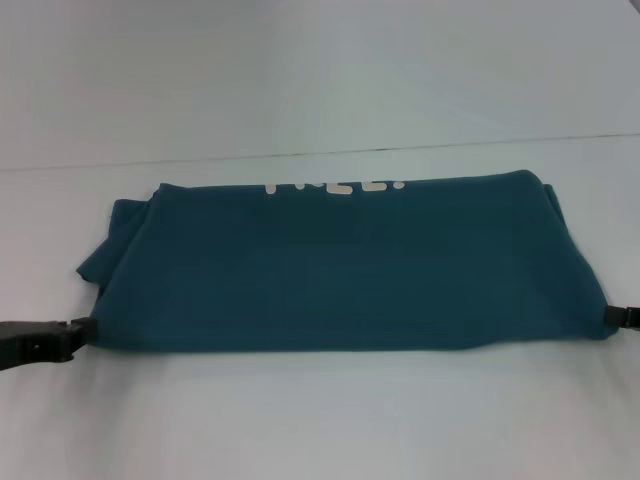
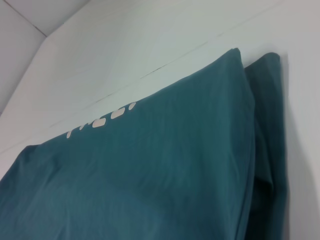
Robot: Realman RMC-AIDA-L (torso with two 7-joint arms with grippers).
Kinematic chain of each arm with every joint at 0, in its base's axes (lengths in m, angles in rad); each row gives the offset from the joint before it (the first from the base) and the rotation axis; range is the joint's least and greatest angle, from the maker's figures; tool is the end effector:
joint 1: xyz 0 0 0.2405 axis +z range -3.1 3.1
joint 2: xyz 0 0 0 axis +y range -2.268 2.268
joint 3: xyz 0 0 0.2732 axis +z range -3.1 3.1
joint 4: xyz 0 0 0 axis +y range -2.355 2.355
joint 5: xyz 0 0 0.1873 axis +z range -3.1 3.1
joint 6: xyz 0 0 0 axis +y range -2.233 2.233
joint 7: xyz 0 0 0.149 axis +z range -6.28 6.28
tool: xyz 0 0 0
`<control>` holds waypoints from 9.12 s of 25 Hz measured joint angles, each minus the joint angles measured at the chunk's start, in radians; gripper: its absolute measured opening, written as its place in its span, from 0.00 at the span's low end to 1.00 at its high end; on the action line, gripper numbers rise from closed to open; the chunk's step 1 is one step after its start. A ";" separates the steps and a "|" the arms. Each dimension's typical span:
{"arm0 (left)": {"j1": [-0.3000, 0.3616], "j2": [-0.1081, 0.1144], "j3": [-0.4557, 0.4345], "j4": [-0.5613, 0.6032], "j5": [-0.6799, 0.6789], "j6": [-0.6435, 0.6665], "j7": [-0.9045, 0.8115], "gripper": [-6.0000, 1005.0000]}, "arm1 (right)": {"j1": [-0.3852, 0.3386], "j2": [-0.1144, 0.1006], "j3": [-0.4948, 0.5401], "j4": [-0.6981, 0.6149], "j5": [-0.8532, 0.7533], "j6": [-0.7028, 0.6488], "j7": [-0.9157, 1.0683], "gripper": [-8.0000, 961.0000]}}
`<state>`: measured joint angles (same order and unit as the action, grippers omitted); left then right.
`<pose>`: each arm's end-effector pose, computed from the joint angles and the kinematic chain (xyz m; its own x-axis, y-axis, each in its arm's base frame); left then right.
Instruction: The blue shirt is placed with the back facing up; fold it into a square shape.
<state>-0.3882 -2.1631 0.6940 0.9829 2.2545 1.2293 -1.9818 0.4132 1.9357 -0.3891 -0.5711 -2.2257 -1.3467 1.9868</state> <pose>-0.3228 0.3248 0.0101 0.5262 0.7008 0.4816 0.8482 -0.3919 -0.3564 0.3829 0.3028 0.0576 0.1875 -0.7688 -0.6114 -0.9822 -0.1503 -0.1123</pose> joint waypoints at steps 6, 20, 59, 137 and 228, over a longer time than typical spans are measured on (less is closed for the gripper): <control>0.005 0.000 -0.015 0.007 0.032 0.010 0.006 0.01 | -0.024 0.004 0.022 0.000 0.000 -0.007 -0.005 0.01; 0.006 0.001 -0.048 0.004 0.052 -0.001 0.014 0.01 | -0.039 0.005 0.033 0.001 -0.001 0.013 -0.010 0.01; -0.061 0.058 -0.167 0.052 0.256 0.334 -0.317 0.73 | 0.100 -0.041 0.008 -0.125 0.176 -0.163 -0.033 0.94; -0.249 0.112 -0.102 -0.210 0.327 0.088 -0.425 0.37 | 0.136 -0.037 0.005 -0.180 0.222 -0.167 -0.010 0.95; -0.160 0.003 0.132 -0.527 -0.548 0.390 0.447 0.86 | 0.237 0.001 -0.193 0.062 0.014 0.018 0.153 0.94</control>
<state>-0.5478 -2.1601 0.8262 0.4556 1.7066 1.6197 -1.5352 0.6499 1.9372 -0.5824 -0.5092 -2.2118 -1.3284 2.1394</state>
